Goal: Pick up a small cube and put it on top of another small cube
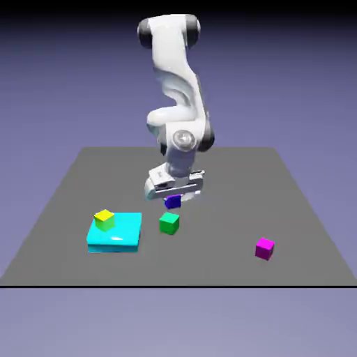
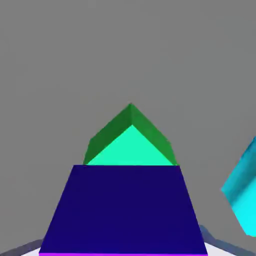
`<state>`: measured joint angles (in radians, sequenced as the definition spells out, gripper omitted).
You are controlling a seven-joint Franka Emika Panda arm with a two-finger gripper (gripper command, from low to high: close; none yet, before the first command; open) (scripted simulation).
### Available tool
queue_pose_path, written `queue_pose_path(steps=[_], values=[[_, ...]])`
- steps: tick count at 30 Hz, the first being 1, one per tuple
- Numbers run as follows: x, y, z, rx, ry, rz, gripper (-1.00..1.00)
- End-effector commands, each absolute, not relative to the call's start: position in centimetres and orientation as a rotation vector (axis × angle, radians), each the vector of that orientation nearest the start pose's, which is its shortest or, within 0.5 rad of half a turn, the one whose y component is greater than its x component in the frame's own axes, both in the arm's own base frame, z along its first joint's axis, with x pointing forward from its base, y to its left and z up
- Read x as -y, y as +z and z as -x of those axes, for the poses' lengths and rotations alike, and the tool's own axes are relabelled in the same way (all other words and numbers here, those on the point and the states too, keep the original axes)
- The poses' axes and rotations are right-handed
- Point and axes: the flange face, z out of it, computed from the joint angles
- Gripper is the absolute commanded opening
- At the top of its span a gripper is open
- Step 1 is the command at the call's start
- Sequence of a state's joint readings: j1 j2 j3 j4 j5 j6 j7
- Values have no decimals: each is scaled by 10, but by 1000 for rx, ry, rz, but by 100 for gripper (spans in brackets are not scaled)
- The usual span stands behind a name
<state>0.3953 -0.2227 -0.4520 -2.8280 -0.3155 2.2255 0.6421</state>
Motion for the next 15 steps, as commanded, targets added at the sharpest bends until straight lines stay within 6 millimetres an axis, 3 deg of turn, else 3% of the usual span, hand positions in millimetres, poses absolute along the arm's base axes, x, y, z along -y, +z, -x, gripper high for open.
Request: queue_pose_path(steps=[1,13,14,15], values=[[16,229,-318,-705,556,3246,-100],[21,171,-301,-697,567,3236,-100],[21,171,-301,-697,567,3236,100],[21,171,-301,-697,567,3236,100]])
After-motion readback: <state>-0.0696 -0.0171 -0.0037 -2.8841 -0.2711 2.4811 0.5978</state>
